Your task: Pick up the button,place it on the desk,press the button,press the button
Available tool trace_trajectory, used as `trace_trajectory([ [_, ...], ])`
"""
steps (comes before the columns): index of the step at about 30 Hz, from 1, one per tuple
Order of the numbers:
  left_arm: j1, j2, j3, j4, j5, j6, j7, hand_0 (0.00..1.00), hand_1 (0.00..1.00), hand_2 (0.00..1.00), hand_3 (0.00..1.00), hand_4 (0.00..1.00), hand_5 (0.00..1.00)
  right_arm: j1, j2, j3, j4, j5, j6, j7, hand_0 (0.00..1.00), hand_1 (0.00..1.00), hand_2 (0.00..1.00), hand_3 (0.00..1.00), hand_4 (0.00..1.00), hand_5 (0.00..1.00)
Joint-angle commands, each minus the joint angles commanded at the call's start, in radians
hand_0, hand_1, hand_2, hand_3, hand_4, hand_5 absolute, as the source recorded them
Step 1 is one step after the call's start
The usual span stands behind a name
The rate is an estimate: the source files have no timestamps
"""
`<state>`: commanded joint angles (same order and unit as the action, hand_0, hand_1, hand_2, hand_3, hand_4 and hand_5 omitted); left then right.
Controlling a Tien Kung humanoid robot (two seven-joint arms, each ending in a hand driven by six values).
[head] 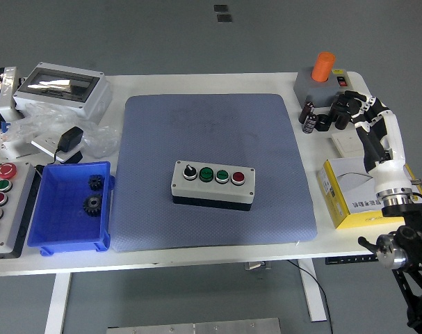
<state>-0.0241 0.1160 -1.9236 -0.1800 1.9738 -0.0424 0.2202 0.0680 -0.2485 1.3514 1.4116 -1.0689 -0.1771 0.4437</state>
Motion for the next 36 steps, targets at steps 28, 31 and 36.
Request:
trace_trajectory([
  [28, -0.001, -0.006, -0.019, 0.000, 0.015, -0.006, 0.018, 0.681, 0.686, 0.596, 0.659, 0.711, 0.314, -0.005, -0.012, 0.024, 0.013, 0.000, -0.001, 0.002, 0.657, 0.627, 0.667, 0.643, 0.745, 0.513],
  [31, 0.003, -0.006, -0.020, 0.000, 0.014, -0.005, 0.019, 0.681, 0.686, 0.596, 0.659, 0.711, 0.314, -0.008, -0.012, 0.024, 0.012, 0.001, -0.001, 0.001, 0.657, 0.627, 0.667, 0.643, 0.745, 0.513],
  [36, 0.009, -0.005, -0.027, 0.000, 0.016, -0.003, 0.023, 0.681, 0.686, 0.596, 0.659, 0.712, 0.316, -0.009, -0.010, 0.019, 0.011, 0.001, -0.001, -0.002, 0.656, 0.626, 0.666, 0.643, 0.744, 0.511],
])
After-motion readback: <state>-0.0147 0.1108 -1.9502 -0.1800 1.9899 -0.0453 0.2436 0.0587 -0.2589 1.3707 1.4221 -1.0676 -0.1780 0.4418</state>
